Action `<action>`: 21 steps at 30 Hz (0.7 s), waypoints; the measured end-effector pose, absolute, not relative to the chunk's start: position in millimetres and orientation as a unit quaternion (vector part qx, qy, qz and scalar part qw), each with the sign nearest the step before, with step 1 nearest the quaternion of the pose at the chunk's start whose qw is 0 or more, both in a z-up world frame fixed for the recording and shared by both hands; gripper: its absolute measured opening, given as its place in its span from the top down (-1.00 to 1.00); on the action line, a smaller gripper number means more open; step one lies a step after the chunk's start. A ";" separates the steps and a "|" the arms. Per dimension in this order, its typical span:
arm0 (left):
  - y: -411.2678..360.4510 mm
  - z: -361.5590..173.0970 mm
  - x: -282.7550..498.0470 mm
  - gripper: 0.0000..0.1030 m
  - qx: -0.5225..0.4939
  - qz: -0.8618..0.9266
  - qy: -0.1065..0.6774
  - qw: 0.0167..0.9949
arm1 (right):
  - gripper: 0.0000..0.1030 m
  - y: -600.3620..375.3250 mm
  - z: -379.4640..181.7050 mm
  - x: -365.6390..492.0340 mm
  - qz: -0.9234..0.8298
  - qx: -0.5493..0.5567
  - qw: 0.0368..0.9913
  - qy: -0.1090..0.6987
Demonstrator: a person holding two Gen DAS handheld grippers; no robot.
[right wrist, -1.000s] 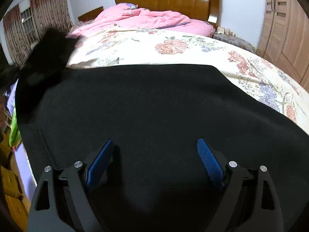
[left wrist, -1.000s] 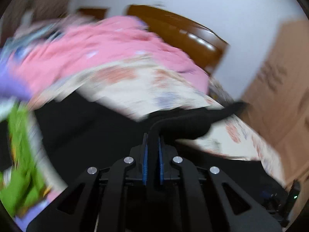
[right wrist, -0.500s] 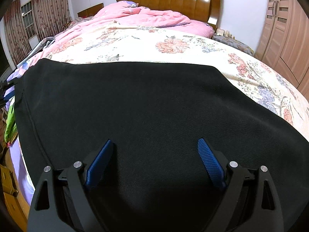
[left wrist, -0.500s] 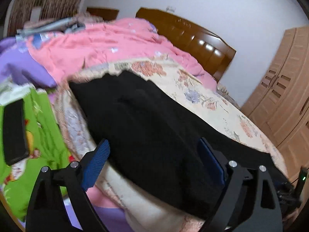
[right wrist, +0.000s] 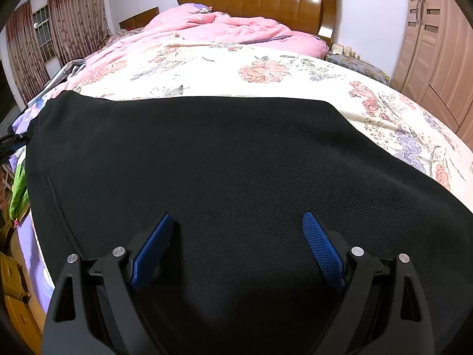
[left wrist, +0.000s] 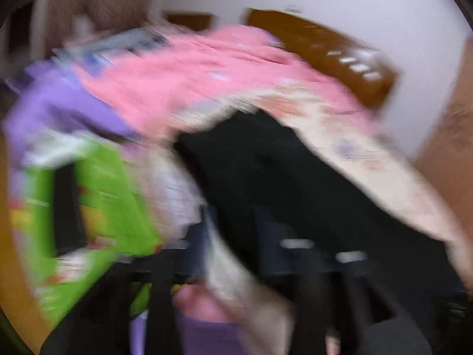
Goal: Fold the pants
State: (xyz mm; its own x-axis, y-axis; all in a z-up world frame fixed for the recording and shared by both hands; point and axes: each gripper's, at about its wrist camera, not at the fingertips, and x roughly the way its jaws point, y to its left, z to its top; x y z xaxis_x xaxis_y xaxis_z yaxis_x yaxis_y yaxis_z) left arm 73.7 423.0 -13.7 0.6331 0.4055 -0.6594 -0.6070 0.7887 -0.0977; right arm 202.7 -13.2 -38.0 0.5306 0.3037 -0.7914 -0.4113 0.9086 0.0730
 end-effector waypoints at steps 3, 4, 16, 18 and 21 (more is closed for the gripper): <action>376.5 16.7 73.3 -0.96 -0.053 0.315 0.256 0.912 | -0.71 -12.4 -38.3 202.7 0.205 -0.064 0.872 0.440; 358.8 24.3 81.6 -0.96 -0.034 0.276 0.255 0.926 | -0.71 -12.1 -38.4 202.7 0.204 -0.065 0.872 0.440; 359.6 -59.1 195.8 -0.97 -0.055 0.144 0.403 0.902 | -0.71 -12.9 -37.7 203.0 0.209 -0.055 0.871 0.441; 350.5 -50.0 194.0 -0.97 -0.034 0.170 0.417 0.892 | -0.71 -14.3 -37.2 202.8 0.211 -0.050 0.871 0.440; 318.6 -25.9 173.7 -0.96 0.007 0.159 0.387 0.908 | -0.71 -15.4 -37.0 202.5 0.212 -0.047 0.871 0.440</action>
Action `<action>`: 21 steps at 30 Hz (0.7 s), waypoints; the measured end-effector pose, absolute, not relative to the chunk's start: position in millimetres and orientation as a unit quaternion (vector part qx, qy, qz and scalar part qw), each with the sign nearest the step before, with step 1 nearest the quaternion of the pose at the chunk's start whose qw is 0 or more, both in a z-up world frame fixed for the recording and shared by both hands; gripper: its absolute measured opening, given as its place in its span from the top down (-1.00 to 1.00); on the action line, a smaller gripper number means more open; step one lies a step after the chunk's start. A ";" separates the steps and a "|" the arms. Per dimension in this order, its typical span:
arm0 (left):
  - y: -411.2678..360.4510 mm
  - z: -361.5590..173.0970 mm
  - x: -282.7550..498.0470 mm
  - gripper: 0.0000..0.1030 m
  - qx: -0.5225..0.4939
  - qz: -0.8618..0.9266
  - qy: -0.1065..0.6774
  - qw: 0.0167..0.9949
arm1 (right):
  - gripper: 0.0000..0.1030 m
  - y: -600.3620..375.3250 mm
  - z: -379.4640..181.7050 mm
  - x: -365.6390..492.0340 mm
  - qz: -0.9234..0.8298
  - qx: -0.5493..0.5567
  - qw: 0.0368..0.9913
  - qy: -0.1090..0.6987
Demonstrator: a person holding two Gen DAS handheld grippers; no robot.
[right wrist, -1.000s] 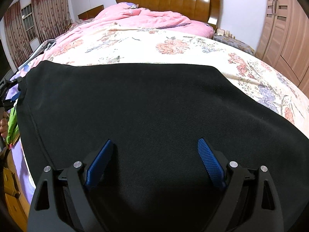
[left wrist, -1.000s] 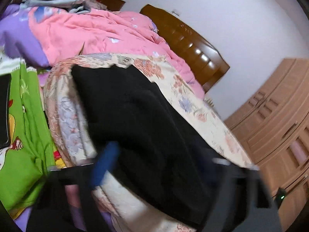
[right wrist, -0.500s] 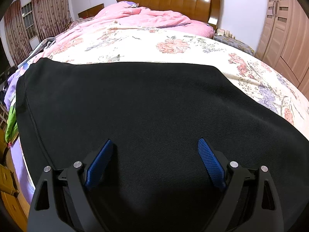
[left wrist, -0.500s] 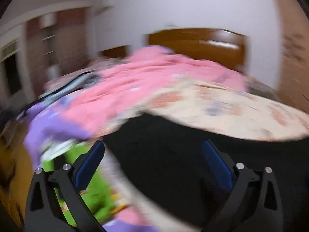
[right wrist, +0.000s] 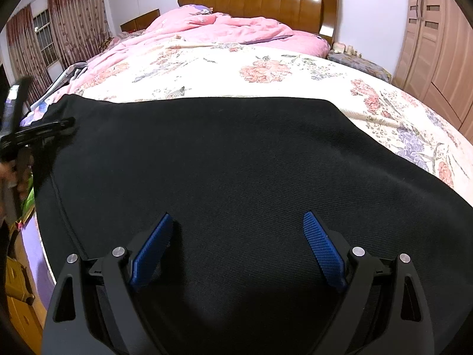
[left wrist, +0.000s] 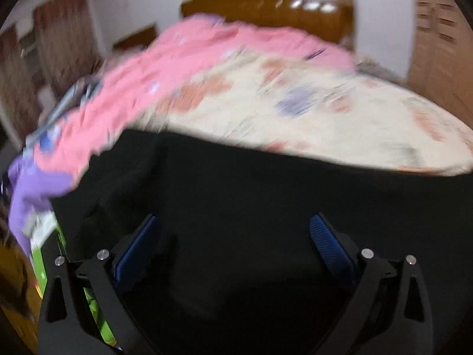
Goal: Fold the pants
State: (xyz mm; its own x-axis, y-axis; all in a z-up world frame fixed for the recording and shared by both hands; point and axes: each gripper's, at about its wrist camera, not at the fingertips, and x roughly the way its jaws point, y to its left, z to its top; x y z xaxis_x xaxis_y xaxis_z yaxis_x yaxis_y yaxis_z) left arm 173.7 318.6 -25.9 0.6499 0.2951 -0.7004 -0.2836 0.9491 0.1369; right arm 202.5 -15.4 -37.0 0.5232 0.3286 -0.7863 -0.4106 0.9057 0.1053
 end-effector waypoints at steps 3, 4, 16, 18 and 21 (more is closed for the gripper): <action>264.7 -16.2 159.0 -0.96 0.052 0.076 0.377 0.922 | -0.71 -13.8 -36.9 201.7 0.210 -0.051 0.872 0.440; 244.2 -20.4 160.8 -0.96 0.077 0.047 0.382 0.920 | -0.71 -13.0 -37.2 201.4 0.208 -0.055 0.872 0.440; 181.2 -11.6 191.8 -0.96 0.021 0.013 0.410 0.912 | -0.70 -29.6 -23.2 190.3 0.165 -0.040 0.892 0.419; 146.0 -10.7 189.0 -0.96 0.044 -0.021 0.411 0.911 | -0.70 -38.1 -15.1 179.3 0.143 -0.052 0.903 0.403; 105.5 -18.4 193.9 -0.96 0.075 -0.044 0.406 0.910 | -0.71 -48.2 -12.5 175.5 0.119 -0.064 0.906 0.401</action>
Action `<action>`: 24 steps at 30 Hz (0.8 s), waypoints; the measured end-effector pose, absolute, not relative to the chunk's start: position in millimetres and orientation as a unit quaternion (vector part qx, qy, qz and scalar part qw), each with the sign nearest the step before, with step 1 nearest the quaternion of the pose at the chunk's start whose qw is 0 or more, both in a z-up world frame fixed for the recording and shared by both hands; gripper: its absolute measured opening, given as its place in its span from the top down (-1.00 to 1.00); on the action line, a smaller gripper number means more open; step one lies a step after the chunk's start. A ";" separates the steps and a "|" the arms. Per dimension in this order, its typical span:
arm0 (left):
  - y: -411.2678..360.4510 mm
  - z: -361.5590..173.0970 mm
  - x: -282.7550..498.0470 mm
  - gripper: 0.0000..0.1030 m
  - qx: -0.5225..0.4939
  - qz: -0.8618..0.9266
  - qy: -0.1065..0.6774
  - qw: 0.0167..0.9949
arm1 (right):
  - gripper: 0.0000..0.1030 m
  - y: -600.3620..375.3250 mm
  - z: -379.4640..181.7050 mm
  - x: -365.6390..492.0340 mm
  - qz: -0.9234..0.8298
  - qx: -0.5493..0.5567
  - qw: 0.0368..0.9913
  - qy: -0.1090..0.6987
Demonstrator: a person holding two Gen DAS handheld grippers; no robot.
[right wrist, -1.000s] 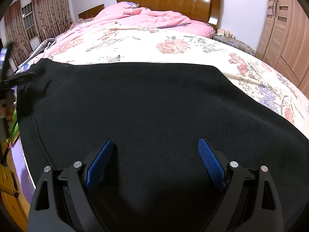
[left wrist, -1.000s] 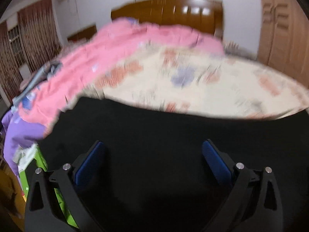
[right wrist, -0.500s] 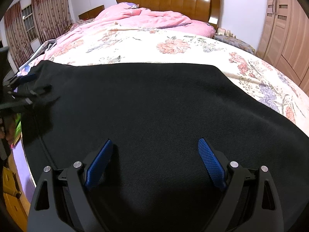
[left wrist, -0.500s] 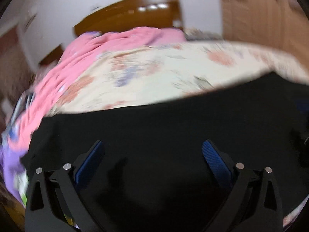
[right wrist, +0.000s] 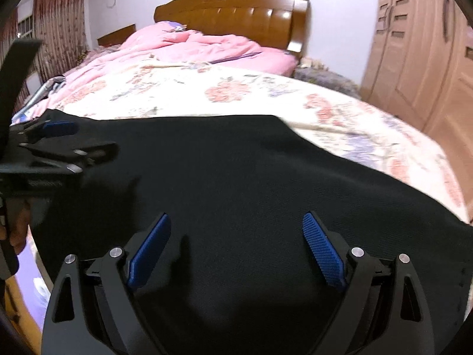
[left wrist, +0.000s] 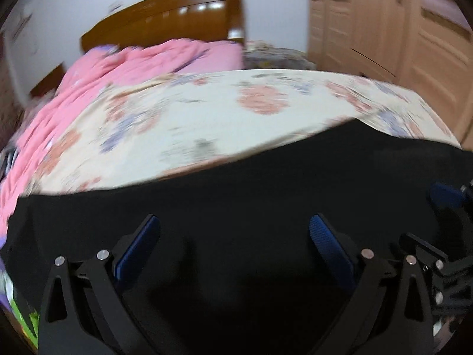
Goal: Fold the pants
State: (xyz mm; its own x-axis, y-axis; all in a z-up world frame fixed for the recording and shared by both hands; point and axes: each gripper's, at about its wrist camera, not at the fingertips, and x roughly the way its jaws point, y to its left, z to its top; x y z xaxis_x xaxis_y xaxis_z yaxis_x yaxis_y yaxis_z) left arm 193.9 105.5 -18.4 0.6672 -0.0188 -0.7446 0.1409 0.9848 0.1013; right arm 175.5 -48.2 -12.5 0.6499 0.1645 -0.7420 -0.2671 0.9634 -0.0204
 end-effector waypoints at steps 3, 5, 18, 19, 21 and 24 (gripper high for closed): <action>83.0 -43.0 210.7 -0.96 0.082 -0.048 0.421 0.902 | -0.71 -51.6 -23.0 184.0 0.119 -0.067 0.896 0.422; 82.5 -57.9 218.4 -0.97 0.069 -0.048 0.437 0.895 | -0.71 -49.8 -36.4 192.1 0.116 -0.073 0.885 0.445; 103.8 -56.9 217.2 -0.97 0.021 -0.040 0.442 0.896 | -0.77 -52.5 -40.7 192.4 0.116 -0.056 0.886 0.446; 105.6 -55.4 215.5 -0.97 0.021 -0.041 0.442 0.896 | -0.78 -52.4 -40.9 192.6 0.116 -0.056 0.886 0.446; 105.2 -54.3 214.2 -0.97 0.020 -0.038 0.439 0.897 | -0.78 -52.1 -40.9 192.6 0.117 -0.055 0.885 0.446; 114.0 -44.8 202.1 -0.96 0.006 -0.029 0.412 0.910 | -0.78 -52.1 -40.5 192.8 0.115 -0.057 0.884 0.449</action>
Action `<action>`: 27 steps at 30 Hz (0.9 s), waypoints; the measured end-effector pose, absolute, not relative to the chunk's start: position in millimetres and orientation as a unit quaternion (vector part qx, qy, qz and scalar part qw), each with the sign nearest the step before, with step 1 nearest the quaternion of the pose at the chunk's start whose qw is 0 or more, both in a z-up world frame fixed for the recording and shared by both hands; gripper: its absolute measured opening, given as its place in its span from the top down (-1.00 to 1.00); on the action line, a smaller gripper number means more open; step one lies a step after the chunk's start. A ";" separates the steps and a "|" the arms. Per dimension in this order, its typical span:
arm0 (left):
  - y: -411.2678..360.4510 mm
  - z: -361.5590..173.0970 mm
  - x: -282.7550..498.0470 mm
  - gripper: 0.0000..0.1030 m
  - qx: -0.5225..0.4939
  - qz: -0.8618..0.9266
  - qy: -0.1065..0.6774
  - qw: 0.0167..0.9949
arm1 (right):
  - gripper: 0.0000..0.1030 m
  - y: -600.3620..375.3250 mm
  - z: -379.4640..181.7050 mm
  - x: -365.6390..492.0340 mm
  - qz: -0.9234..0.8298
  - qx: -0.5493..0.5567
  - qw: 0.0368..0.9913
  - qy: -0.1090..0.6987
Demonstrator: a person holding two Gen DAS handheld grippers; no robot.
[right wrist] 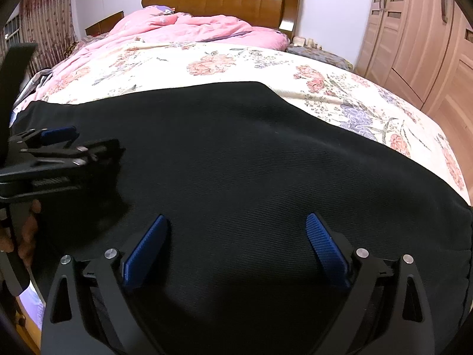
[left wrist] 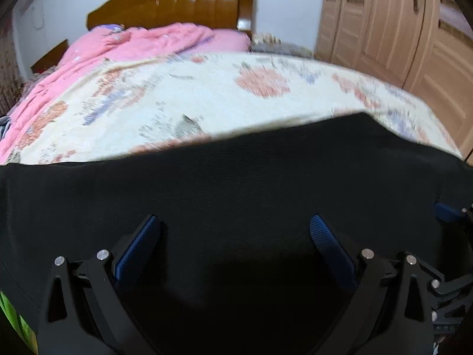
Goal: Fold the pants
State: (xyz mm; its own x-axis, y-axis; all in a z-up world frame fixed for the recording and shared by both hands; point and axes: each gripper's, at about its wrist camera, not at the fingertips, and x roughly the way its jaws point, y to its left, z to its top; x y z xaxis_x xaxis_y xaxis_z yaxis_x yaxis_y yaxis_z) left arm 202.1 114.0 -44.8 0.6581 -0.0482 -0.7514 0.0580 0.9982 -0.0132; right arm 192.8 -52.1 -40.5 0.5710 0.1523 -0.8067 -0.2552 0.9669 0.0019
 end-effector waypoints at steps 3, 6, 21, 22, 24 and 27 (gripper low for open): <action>135.0 -30.1 185.2 -0.96 -0.007 -0.012 0.376 0.927 | -0.78 -45.9 -34.2 192.3 0.114 -0.076 0.886 0.443; 166.7 -21.6 176.3 -0.96 -0.017 0.025 0.366 0.930 | -0.78 -37.0 -26.4 197.4 0.128 -0.080 0.887 0.436; 284.9 -13.2 163.8 -0.96 -0.055 0.144 0.361 0.920 | -0.78 9.4 -15.6 234.1 0.161 -0.117 0.883 0.424; 287.9 -14.2 163.9 -0.96 -0.056 0.146 0.361 0.919 | -0.78 11.9 -15.8 236.1 0.163 -0.118 0.883 0.425; 292.1 -16.9 164.9 -0.96 -0.053 0.153 0.365 0.917 | -0.78 15.6 -16.4 239.5 0.167 -0.119 0.881 0.426; 297.4 -22.1 169.8 -0.96 -0.055 0.158 0.373 0.913 | -0.78 21.1 -18.4 245.6 0.171 -0.121 0.879 0.429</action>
